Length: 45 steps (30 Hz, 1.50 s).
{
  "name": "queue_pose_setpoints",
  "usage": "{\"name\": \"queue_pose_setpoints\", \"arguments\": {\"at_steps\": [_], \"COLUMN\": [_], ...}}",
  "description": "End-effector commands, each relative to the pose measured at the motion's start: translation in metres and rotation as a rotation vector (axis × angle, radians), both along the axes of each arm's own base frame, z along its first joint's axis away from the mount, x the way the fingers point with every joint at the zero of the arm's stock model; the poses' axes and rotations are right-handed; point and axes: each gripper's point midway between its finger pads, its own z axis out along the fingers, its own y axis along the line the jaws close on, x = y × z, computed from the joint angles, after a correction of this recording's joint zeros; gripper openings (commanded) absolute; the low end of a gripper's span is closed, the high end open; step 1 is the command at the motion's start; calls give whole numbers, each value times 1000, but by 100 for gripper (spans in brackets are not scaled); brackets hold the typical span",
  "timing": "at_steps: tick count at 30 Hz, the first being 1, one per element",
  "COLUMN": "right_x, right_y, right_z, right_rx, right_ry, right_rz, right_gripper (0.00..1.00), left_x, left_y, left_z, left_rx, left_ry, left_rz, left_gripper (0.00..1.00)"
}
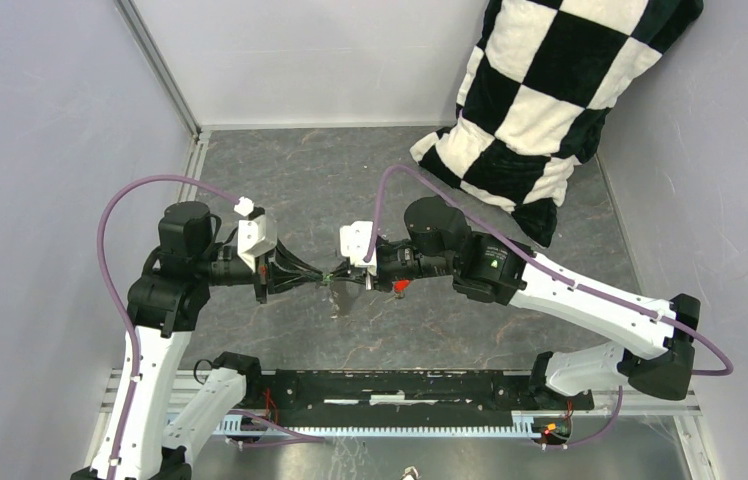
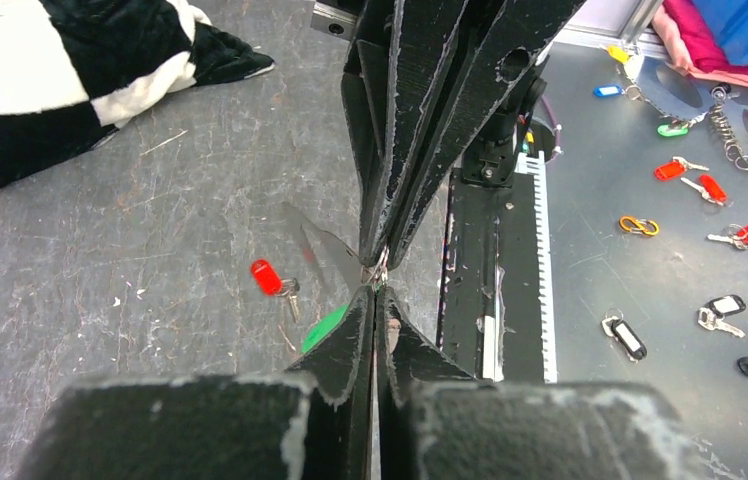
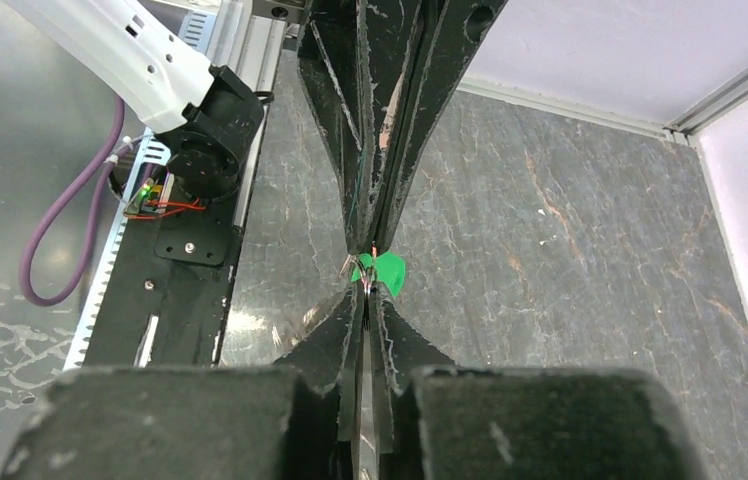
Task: Put the keys on the keyring
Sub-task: Adjust the key on the keyring.
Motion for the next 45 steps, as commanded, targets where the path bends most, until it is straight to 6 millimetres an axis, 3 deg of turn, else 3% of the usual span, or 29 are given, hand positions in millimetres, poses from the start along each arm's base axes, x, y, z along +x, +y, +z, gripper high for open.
{"name": "queue_pose_setpoints", "arguments": {"at_steps": [1, 4, 9, 14, 20, 25, 31, 45], "right_x": [-5, -7, -8, -5, 5, 4, 0, -8], "right_y": [-2, -5, -14, -18, -3, -7, -3, 22], "right_z": [38, 36, 32, 30, 20, 19, 30, 18], "right_rx": [121, 122, 127, 126, 93, 208, 308, 233], "right_ry": [-58, -59, -67, -50, 79, 135, 180, 321], "right_rz": [19, 22, 5, -28, -92, -135, -120, -60], "right_gripper": [12, 27, 42, 49, 51, 55, 47, 22], "left_x": [-1, -1, -1, -3, -5, -6, -6, -6], "left_y": [2, 3, 3, 2, 3, 3, 3, 5], "left_z": [3, 5, 9, 13, 18, 18, 19, 16], "left_rx": [17, 19, 18, 13, 10, 9, 10, 21], "left_ry": [-51, -72, -102, -120, -153, -159, -164, -194], "left_rz": [4, 2, -2, -11, -16, -17, -17, -7], "left_gripper": [2, 2, 2, 2, 2, 2, 2, 2]}}
